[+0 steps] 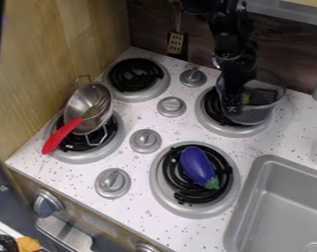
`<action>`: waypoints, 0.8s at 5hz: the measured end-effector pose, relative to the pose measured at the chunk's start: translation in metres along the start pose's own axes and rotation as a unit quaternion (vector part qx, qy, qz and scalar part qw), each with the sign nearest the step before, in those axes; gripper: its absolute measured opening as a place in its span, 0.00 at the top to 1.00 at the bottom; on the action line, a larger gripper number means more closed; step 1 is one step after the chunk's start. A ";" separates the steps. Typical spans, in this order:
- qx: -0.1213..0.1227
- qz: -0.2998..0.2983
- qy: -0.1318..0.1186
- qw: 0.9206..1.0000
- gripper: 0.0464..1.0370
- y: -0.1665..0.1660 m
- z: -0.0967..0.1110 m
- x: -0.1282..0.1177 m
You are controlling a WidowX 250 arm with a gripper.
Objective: Take the glass and insert it into the hole
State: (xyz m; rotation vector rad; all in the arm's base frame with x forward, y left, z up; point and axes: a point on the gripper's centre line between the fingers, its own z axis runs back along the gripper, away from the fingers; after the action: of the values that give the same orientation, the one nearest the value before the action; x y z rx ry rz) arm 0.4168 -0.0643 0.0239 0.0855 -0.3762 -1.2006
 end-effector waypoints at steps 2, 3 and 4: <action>0.009 0.101 -0.042 0.994 0.04 -0.021 0.022 0.002; 0.048 0.157 -0.058 0.985 0.04 -0.021 0.039 -0.002; 0.067 0.204 -0.070 0.974 0.04 -0.025 0.046 -0.018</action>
State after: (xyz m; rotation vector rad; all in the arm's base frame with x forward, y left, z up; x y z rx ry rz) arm 0.3739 -0.0504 0.0559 0.0380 -0.5690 -0.7765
